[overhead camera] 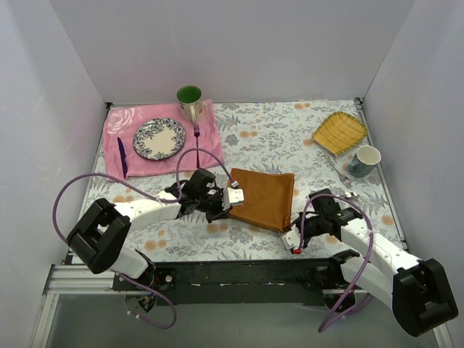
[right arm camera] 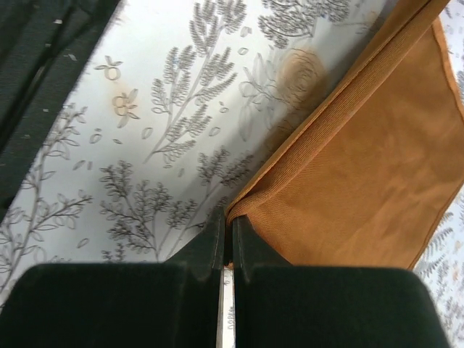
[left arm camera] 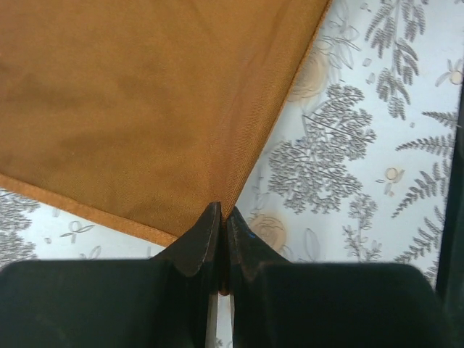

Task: Fold the napkin into a case and place the utensils inside
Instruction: Turn over the upper triangle folded napkin at the center of the board.

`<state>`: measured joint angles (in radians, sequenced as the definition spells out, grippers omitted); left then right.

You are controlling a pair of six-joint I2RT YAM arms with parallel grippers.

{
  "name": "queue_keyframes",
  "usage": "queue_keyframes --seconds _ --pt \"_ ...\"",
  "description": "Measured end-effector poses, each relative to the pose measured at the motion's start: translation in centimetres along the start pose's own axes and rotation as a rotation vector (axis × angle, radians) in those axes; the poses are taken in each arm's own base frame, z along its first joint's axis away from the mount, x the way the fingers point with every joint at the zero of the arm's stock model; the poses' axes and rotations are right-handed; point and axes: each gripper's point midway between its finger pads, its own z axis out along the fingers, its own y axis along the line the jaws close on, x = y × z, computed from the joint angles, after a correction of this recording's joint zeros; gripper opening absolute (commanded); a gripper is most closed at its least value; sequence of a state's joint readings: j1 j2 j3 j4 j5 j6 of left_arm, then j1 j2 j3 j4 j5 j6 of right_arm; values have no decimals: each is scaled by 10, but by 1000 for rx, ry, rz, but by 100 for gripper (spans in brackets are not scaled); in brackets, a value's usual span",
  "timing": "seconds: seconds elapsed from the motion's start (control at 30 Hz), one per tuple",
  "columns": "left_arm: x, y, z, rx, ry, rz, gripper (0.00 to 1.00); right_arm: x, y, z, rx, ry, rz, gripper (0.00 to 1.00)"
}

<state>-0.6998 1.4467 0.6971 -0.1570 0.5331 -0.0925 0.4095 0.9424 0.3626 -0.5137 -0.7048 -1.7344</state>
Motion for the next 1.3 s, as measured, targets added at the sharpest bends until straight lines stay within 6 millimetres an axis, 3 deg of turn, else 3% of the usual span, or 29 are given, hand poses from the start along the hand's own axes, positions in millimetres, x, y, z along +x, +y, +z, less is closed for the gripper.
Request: queue_keyframes --seconds 0.1,0.17,0.27,0.3,0.37,0.4,0.43,0.47,0.5,0.57,0.7,0.9,0.97,1.13,1.3 --pt "4 -15 1 24 21 -3 0 -3 10 1 -42 -5 -9 1" --pt "6 -26 1 40 34 0 0 -5 16 1 -66 -9 -12 20" --pt "10 -37 1 54 53 3 0 -8 23 -1 -85 -5 -16 39" --pt "12 -40 1 55 67 3 0 -8 26 -3 -93 1 -9 55" --pt "18 -45 1 57 94 2 1 -9 32 -6 -106 16 3 68" --pt "19 -47 2 59 104 0 10 -10 34 -9 -109 25 12 82" --pt "20 -49 2 63 111 2 22 -10 36 -11 -110 32 21 86" --pt "22 -52 2 68 121 0 42 -11 37 -14 -108 41 33 89" --pt "24 -54 2 75 130 0 50 -12 36 -17 -103 50 46 91" --pt "28 -61 0 98 149 -3 68 -16 27 -26 -76 74 101 91" --pt "26 -70 -6 135 169 -34 77 -24 -16 -49 49 123 283 87" --pt "-24 -58 -28 79 42 -67 79 -17 -100 -85 300 176 681 80" --pt "-45 -39 -39 36 -20 -121 79 -9 -120 -92 369 171 831 78" --pt "-70 18 -66 -106 -131 -317 79 27 -135 -92 433 172 1225 73" --pt "-78 33 -73 -156 -181 -442 78 57 -120 -71 392 195 1548 68"
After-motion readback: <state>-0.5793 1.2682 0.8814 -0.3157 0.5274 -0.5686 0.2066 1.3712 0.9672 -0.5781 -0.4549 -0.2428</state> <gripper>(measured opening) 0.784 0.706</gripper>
